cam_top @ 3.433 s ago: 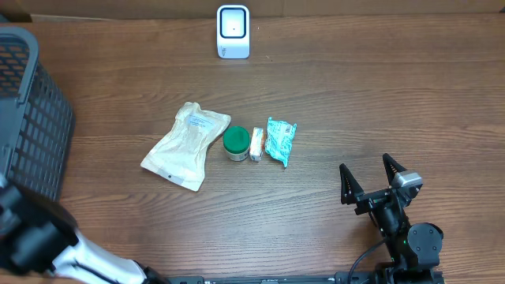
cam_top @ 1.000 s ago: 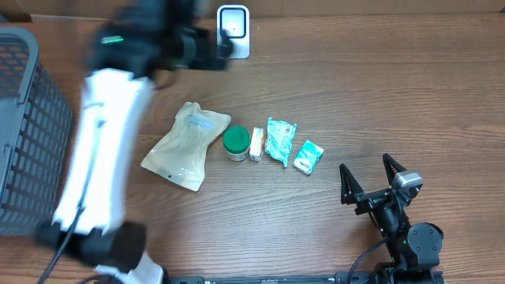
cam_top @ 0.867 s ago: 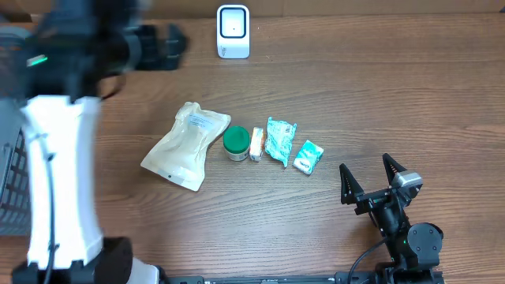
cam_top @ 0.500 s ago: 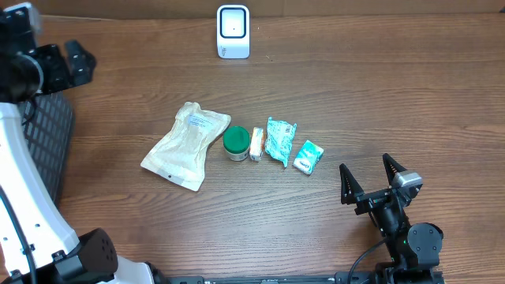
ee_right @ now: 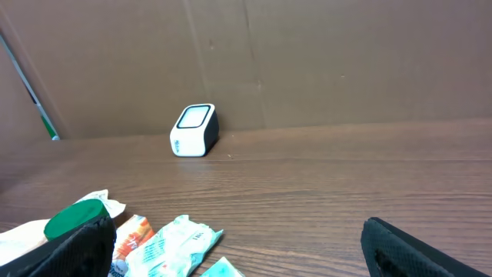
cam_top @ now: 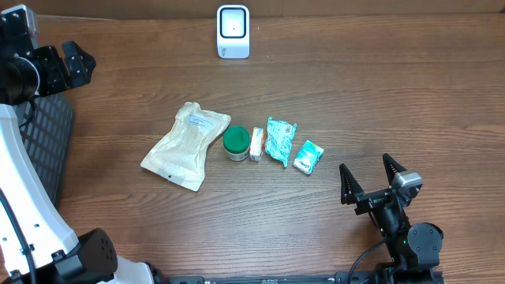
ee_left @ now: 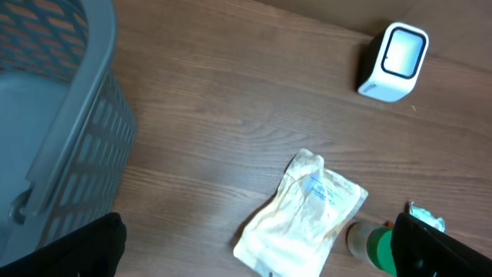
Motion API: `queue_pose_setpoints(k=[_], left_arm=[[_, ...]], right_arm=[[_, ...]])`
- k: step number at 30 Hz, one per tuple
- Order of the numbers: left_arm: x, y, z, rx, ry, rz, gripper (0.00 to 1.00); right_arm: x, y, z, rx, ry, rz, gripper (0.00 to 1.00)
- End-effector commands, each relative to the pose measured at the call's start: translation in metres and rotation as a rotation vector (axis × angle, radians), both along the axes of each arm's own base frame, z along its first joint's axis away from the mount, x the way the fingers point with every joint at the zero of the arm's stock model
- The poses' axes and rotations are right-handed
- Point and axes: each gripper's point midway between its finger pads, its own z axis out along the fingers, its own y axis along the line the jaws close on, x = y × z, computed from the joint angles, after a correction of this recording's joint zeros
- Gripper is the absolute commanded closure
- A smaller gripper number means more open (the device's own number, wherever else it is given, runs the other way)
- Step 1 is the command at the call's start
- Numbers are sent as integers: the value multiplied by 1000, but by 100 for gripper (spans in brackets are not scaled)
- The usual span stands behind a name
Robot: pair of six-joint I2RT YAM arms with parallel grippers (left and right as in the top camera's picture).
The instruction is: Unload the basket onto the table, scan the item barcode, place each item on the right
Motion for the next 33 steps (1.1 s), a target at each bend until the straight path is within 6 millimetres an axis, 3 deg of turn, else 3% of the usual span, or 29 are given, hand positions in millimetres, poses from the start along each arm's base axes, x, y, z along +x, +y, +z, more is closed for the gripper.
queue_pose_setpoints(k=[1,33], left_arm=[[-5,-2,-3,20,23,-23,0],[-7,-3,-4,18,35,-21,0]], right_arm=[[0,0,-1,0,-7,0,0],[0,0,-1,0,-7,0,0]])
